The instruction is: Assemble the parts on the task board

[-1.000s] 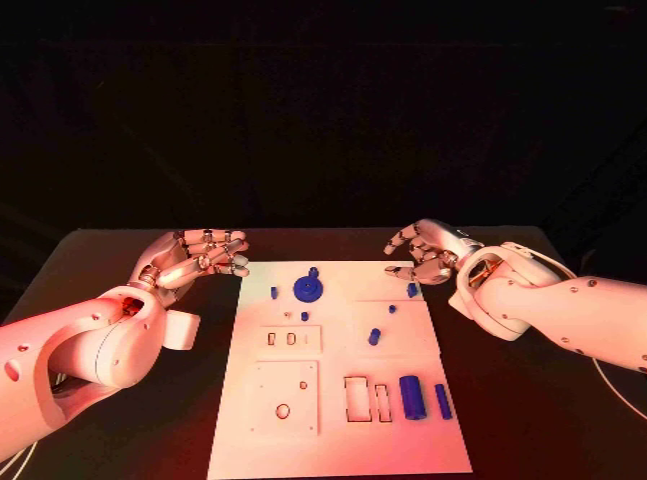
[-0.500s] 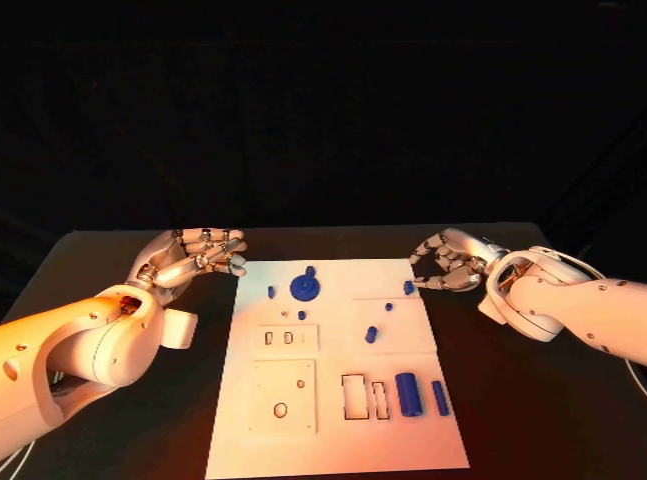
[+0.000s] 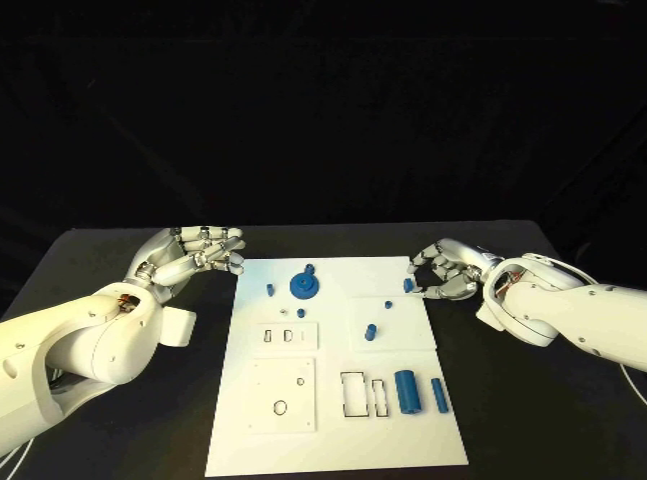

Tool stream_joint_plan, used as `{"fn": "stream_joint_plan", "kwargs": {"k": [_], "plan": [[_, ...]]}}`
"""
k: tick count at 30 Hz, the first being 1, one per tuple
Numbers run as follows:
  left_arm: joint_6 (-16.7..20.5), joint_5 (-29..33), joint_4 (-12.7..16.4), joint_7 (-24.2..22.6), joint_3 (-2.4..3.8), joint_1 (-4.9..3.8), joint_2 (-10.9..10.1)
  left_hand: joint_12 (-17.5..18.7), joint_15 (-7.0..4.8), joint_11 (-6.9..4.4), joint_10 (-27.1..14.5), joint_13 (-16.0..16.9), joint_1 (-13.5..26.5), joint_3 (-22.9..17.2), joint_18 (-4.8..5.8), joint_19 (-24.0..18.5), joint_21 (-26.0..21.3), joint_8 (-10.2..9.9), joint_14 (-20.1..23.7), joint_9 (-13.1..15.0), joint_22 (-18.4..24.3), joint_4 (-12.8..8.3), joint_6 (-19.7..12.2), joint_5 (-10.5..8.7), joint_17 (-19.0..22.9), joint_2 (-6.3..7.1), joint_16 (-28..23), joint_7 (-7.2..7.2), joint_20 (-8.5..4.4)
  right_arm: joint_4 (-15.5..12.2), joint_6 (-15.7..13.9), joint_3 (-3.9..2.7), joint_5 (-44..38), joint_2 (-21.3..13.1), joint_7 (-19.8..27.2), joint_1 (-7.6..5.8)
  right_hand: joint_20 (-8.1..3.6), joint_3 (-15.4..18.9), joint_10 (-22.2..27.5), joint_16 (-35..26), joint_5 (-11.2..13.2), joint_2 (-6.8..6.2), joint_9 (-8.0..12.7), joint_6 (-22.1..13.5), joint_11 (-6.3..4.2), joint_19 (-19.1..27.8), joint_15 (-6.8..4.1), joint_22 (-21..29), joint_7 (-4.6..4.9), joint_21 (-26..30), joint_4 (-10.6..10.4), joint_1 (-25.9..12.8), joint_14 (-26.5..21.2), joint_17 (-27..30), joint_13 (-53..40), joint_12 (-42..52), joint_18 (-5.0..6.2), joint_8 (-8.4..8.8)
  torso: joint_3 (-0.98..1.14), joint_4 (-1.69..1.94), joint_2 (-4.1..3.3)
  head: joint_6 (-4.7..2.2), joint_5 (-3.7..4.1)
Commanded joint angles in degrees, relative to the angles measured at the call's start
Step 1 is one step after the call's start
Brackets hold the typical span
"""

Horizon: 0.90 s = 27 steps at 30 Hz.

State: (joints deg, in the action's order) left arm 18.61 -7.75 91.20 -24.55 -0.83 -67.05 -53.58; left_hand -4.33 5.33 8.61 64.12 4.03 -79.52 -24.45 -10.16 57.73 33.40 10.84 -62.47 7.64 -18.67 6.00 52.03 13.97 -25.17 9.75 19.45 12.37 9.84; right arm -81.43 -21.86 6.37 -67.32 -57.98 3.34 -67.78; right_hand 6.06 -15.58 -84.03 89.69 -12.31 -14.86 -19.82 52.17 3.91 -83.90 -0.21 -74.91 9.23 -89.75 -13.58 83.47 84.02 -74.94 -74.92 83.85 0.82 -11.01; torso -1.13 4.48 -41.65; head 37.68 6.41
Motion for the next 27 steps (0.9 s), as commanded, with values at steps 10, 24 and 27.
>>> {"fn": "stream_joint_plan", "kwargs": {"k": [10,24,27], "plan": [[-1.1,-0.5,0.0,-0.3,0.04,-0.05,0.1,-0.2,-0.38,0.00,0.2,0.0,0.3,-0.5,-0.06,-0.6,0.7,0.0,0.1,-0.1,-0.3,0.0,0.5,-0.19,-0.2,0.31,0.4,0.04,-0.03,1.7,0.2,0.00,-0.6,2.1,-0.6,0.91,0.32,-0.1,-0.8,0.3,-0.7,1.07,0.0,0.3,0.51,-6.1,0.56,-15.1,-0.08,-0.3,-0.4,0.6,6.0,-15.1,-9.9,0.5,-0.82,-0.04,-0.05,0.05,0.00,0.23,-0.12],[-1.1,-0.5,0.0,-0.2,0.04,-0.05,0.1,-0.1,-0.38,0.00,0.2,0.0,0.3,-0.6,-0.06,-0.7,0.9,0.0,0.1,-0.1,-0.4,0.0,0.5,-0.18,-0.4,0.27,0.5,0.04,-0.04,2.8,0.2,0.00,-0.8,3.1,-1.9,1.29,0.04,-2.5,-1.6,0.3,-1.5,2.70,-0.1,2.2,0.04,-6.1,0.16,-15.1,-0.59,-0.3,-0.5,2.0,6.0,-15.1,-10.6,1.2,-0.82,-0.67,-0.08,-0.05,0.07,0.31,-0.14],[-1.1,-0.5,0.0,-0.2,0.04,-0.05,0.1,-0.1,-0.38,0.00,0.2,0.0,0.3,-0.6,-0.06,-0.7,0.9,0.0,0.1,-0.1,-0.4,0.0,0.5,-0.18,-0.4,0.27,0.5,0.04,-0.04,3.0,0.1,-0.01,-1.0,3.2,-2.1,1.31,-0.01,-2.8,-1.6,0.3,-1.5,2.82,-0.1,2.4,-0.01,-6.1,0.11,-15.1,-0.65,-0.3,-0.4,2.2,6.0,-15.1,-10.6,1.3,-0.82,-0.71,-0.09,-0.02,0.08,0.34,-0.10]]}}
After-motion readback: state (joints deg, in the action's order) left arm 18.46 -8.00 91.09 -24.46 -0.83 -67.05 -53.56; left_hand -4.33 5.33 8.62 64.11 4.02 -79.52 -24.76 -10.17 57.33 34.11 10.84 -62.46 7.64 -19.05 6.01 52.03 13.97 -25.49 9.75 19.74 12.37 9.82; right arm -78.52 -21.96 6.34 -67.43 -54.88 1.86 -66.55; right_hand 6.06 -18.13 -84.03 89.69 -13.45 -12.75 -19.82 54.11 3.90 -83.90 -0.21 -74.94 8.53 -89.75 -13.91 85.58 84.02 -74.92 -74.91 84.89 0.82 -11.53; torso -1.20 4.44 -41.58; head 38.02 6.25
